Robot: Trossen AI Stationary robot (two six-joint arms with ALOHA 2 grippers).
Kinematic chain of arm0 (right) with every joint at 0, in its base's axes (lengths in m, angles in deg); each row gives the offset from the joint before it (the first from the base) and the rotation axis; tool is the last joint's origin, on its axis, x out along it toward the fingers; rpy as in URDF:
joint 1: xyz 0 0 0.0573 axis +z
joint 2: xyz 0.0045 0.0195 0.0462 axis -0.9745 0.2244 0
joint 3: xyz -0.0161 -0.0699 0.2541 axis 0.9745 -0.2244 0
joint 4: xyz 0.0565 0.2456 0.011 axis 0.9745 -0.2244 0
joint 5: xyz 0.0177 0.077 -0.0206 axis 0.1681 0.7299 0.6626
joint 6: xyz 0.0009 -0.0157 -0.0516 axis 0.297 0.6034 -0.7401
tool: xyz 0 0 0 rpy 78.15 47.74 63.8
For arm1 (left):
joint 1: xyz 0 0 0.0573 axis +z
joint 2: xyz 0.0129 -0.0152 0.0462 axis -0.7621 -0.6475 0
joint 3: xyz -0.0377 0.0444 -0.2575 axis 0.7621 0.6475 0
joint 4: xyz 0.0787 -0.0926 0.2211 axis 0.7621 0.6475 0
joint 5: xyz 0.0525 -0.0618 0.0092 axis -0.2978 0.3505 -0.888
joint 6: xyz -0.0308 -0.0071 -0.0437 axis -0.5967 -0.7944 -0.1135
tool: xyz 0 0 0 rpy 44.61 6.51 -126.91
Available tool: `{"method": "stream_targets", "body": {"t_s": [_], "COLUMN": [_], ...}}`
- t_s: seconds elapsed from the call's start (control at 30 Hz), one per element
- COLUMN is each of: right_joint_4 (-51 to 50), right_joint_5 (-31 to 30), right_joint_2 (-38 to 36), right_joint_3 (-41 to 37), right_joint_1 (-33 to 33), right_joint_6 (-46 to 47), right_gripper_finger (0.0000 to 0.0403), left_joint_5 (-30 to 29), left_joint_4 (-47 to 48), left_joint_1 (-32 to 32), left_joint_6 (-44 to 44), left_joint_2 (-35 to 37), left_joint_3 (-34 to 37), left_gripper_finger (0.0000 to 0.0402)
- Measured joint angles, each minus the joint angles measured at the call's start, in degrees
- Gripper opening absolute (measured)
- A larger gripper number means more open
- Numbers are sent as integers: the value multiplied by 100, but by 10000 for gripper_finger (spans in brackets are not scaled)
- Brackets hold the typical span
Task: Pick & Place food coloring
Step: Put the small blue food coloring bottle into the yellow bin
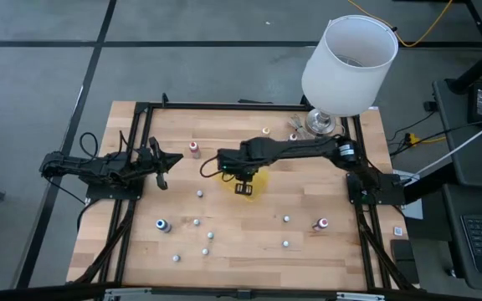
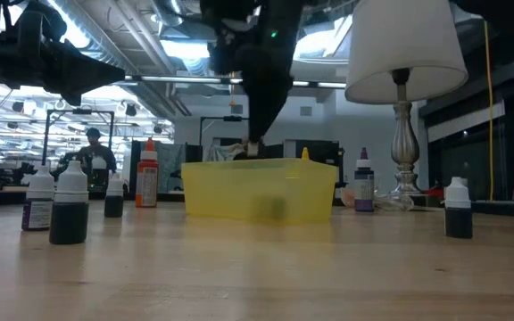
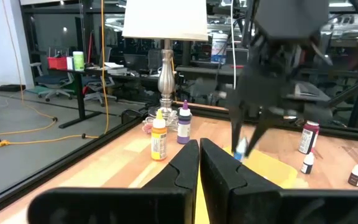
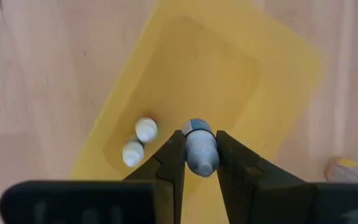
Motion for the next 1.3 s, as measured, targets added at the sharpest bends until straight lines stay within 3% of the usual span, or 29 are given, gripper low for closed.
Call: {"method": "stream_targets", "body": {"t_s": [0.7,1.3], "right_joint_4": [533,829], "right_joint_5": [87,82], "right_joint_2": [650,671], "right_joint_3": [0,-345], "right_joint_1": [212,260], "right_joint_6": [-18,-24], "right_gripper_finger": [80,91], "left_joint_5": [-1,-1], "left_joint_4": [0,0], "left_joint_1": [-1,-1], "left_joint_6": [0,0], "left_joint_2": [0,0], "left_joint_3": [-1,-2], "left_gripper_finger": [8,9]}}
